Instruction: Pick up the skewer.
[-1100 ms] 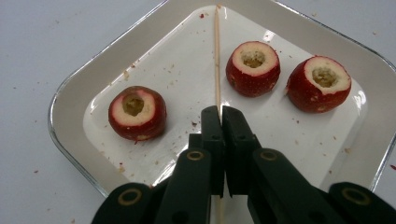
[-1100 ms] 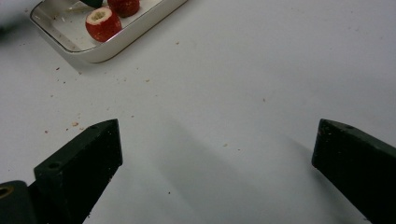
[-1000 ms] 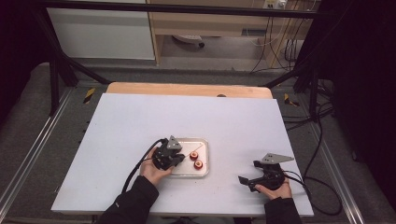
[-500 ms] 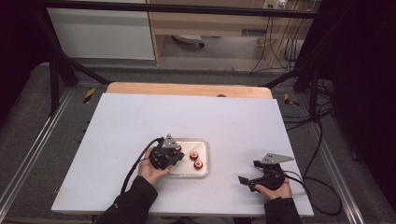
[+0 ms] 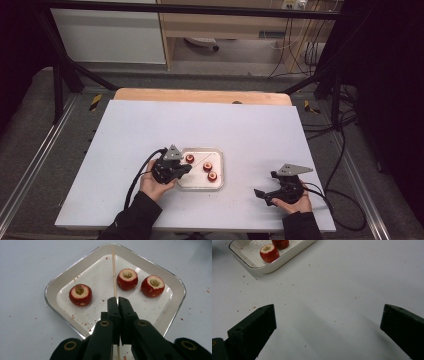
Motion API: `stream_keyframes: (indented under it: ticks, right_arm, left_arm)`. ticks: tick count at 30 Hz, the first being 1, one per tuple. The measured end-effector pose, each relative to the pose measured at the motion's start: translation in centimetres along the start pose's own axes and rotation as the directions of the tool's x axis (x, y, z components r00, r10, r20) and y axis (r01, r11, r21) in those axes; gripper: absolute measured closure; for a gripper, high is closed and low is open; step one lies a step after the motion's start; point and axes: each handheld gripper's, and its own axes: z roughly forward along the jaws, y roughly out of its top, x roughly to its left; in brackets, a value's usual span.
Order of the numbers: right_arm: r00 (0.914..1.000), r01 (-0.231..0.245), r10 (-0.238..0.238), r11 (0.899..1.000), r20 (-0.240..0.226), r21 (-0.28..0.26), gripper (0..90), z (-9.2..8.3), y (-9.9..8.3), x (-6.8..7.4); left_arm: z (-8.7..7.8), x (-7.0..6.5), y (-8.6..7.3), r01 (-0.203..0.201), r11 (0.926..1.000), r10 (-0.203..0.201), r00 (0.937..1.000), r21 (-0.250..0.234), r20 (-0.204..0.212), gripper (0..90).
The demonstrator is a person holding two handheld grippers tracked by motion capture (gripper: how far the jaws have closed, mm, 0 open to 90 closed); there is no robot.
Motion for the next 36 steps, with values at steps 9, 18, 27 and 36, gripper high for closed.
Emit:
stream_keyframes:
  ticks: [9,18,27,36]
  right_arm:
    - [0.9974,0.069,-0.069,0.998,0.018,0.014,0.5,0.4,1.2,1.2]
    - [0.9775,0.205,-0.207,0.977,0.041,0.056,2.4,1.5,2.9,3.2]
    - [0.9370,0.339,-0.345,0.936,0.055,0.091,5.9,2.0,3.9,5.0]
    - [0.8660,0.482,-0.493,0.868,0.084,0.120,11.3,1.8,5.0,6.5]
  left_arm:
    - [-0.5,-0.5,0.1,-0.018,0.9998,0.017,0.9994,0.011,0.029,88.3]
    - [-0.6,-1.8,1.0,-0.063,0.9977,0.062,0.9968,0.025,0.051,88.3]
    - [-0.1,-3.5,2.1,-0.115,0.9924,0.112,0.9906,0.044,0.079,88.3]
    - [0.8,-5.2,3.4,-0.166,0.9834,0.158,0.9814,0.073,0.110,88.3]
